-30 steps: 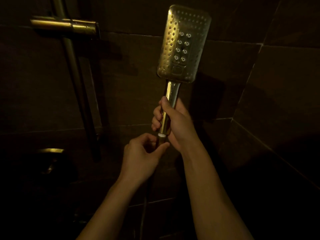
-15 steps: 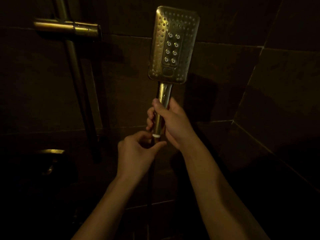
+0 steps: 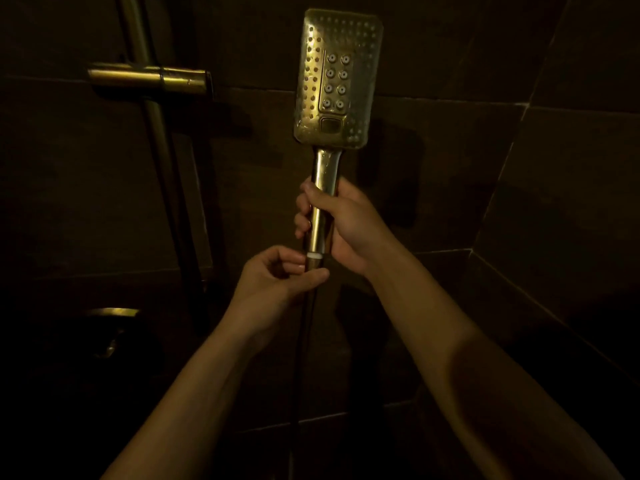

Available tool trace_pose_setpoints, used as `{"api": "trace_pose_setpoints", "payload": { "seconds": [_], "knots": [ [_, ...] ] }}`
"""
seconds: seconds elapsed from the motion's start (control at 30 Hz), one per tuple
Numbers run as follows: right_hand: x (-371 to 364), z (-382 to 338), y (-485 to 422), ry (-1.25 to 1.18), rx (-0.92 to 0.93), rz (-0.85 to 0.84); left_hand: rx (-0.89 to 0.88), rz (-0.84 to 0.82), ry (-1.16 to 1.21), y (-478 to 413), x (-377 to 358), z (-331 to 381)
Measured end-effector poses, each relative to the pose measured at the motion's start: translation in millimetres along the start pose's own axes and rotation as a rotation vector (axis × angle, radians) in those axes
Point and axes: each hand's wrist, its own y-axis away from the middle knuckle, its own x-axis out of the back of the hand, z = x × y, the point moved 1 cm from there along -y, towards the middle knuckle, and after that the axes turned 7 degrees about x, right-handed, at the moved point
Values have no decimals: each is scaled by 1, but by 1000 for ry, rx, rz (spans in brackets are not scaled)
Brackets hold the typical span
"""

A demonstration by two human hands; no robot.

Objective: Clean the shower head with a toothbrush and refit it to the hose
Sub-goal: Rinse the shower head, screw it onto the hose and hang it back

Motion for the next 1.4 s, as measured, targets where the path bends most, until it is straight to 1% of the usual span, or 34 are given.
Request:
{"api": "trace_pose_setpoints", "payload": {
  "seconds": [0.1, 0.13, 0.17, 0.2, 0.27, 0.37, 0.43, 0.47, 0.5, 0.6, 0.63, 0.67, 0.73, 0.83, 0.9, 0.93, 0.97, 1.03, 1.1, 1.17, 1.3, 1.33, 1.37, 1.4],
  "knots": [
    [0, -3, -6, -35, -22, -6, 111, -267, 179, 2, 2, 6],
    [0, -3, -7, -39, -23, -11, 132, -325, 179, 3, 4, 8],
    [0, -4, -8, -37, -23, -19, 131, -347, 161, 3, 5, 10],
    [-1, -6, -8, -29, -23, -29, 109, -334, 135, 3, 6, 11],
    [-2, -8, -8, -5, -23, -49, 27, -216, 57, 3, 3, 13],
    [-4, -10, -6, 29, -20, -69, -126, 5, -152, 4, -2, 15],
    [-5, -11, -4, 39, -20, -81, -211, 69, -277, 4, -3, 14],
    [-6, -12, -3, 40, -21, -84, -207, 60, -298, 4, -4, 13],
    [-7, -12, -3, 39, -22, -86, -164, 12, -270, 3, -3, 14],
    [-6, -14, -3, 41, -20, -78, 80, -289, 31, 2, 3, 15],
    [-6, -15, -3, 44, -18, -79, 116, -350, 85, 2, 5, 15],
    [-6, -15, -3, 44, -17, -82, 108, -371, 88, 2, 6, 15],
    [-6, -16, -3, 33, -22, -92, 31, -305, 48, 3, 6, 12],
    [-4, -14, -4, 35, -30, -99, -91, -77, -89, 5, 0, 9],
    [-3, -13, -4, 35, -36, -97, -144, 18, -204, 5, -1, 7],
    [-2, -12, -5, 32, -40, -94, -128, 10, -209, 6, -1, 7],
    [-2, -11, -6, 30, -43, -90, -77, -43, -169, 5, 0, 8],
    [-1, -11, -6, 27, -44, -90, 60, -205, -28, 5, 3, 10],
    [-1, -10, -7, 21, -43, -101, 117, -296, 40, 5, 6, 12],
    [-2, -10, -8, 16, -41, -108, 89, -288, 52, 3, 5, 13],
    [-2, -12, -10, -24, -39, -102, -62, -85, -65, 3, 3, 15],
    [-2, -13, -10, -36, -38, -103, -72, -65, -92, 2, 3, 16],
    [-2, -14, -11, -43, -33, -105, -61, -86, -84, 2, 3, 17],
    [-2, -14, -12, -46, -26, -109, -30, -146, -35, 3, 3, 18]
  ]
}}
